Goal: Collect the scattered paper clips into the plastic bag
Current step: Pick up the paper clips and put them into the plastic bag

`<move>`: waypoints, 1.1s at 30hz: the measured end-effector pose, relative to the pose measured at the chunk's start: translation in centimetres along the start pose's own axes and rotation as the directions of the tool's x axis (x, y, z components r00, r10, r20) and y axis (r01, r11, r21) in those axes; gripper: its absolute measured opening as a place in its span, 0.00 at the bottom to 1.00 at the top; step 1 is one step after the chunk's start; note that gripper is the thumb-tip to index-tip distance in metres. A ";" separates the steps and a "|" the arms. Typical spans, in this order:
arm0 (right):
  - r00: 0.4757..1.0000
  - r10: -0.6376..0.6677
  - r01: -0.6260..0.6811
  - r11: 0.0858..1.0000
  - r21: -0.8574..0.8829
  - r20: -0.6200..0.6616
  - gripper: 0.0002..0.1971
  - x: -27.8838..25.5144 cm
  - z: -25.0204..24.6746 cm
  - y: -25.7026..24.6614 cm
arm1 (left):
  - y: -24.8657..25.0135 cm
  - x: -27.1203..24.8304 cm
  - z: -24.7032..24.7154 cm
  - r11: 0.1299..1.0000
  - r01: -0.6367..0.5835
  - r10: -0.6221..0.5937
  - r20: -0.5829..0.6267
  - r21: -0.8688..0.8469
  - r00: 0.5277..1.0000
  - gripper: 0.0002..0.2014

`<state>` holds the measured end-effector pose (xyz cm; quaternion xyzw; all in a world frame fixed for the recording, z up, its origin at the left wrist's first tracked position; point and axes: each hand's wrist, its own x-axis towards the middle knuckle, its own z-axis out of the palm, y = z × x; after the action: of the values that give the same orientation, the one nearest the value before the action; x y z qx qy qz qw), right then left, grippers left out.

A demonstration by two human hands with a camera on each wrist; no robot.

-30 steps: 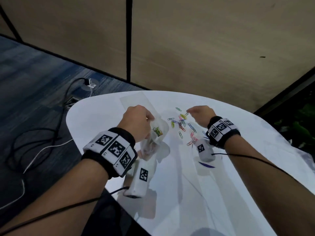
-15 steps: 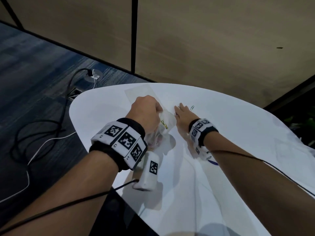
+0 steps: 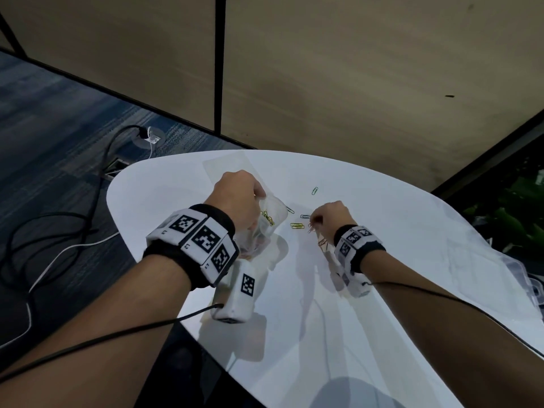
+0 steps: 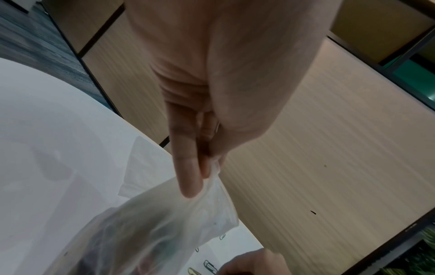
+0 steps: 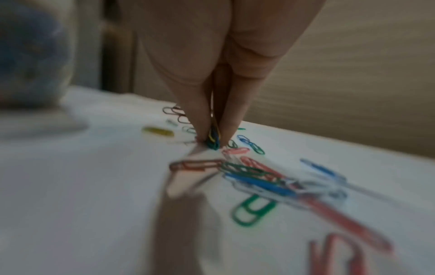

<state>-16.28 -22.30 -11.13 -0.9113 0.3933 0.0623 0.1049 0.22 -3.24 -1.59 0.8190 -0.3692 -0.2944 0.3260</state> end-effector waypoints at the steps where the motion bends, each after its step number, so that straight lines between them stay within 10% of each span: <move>1: 0.995 0.099 -0.096 0.987 0.126 -0.018 0.08 -0.1 -0.5 0.4 | 0.1 0.0 0.1 1.000 -0.001 0.001 0.000 0.001 1.000 0.13; 5: 0.938 0.334 -0.278 0.576 0.769 0.088 0.07 -1.3 -3.0 1.0 | 0.7 0.1 0.7 1.000 -0.013 0.012 0.009 0.019 1.000 0.14; 8: 0.967 0.214 -0.173 0.138 0.975 0.141 0.08 -3.0 -5.9 -1.2 | 0.9 0.1 1.0 1.000 -0.009 0.009 0.008 0.026 1.000 0.14; 10: 0.985 0.094 -0.145 0.034 0.989 0.141 0.09 -4.1 -7.5 -3.5 | 1.0 0.1 1.2 1.000 0.000 0.000 -0.001 0.010 1.000 0.14; 14: 0.992 0.015 -0.123 0.099 0.988 0.122 0.09 -5.4 -7.3 -7.2 | 1.0 0.2 1.4 0.999 0.022 -0.022 -0.013 -0.030 1.000 0.13; 19: 0.994 0.063 0.021 0.690 0.724 -0.089 0.02 -5.8 -4.8 -9.1 | 1.2 0.2 1.8 0.999 0.021 -0.021 -0.004 -0.033 1.000 0.11; 23: 0.987 -0.093 0.135 0.927 0.350 -0.133 0.08 -5.6 -5.2 -9.7 | 1.5 0.0 2.2 1.000 -0.009 0.009 0.004 0.006 1.000 0.12; 27: 0.966 -0.259 0.241 0.891 0.386 -0.004 0.12 -5.0 -6.7 -8.4 | 1.2 0.0 1.7 1.000 0.009 -0.009 -0.013 -0.015 1.000 0.11; 29: 0.965 -0.259 0.217 0.704 0.676 -0.040 0.10 -4.5 -7.6 -6.8 | 0.9 0.1 1.2 0.999 0.022 -0.022 -0.016 -0.032 1.000 0.12; 31: 0.993 -0.110 0.098 0.481 0.871 -0.051 0.09 -3.1 -7.5 -4.5 | 0.3 0.2 0.6 0.998 0.031 -0.032 -0.022 -0.049 0.999 0.13; 33: 0.997 0.078 -0.030 0.471 0.882 -0.007 0.12 -0.9 -6.2 -2.0 | -0.2 0.3 0.1 0.997 0.038 -0.040 -0.031 -0.061 0.999 0.13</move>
<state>-15.26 -21.82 -4.65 -0.7164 0.4004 -0.1663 0.5466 0.40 -3.42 -1.91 0.8204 -0.3388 -0.2985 0.3509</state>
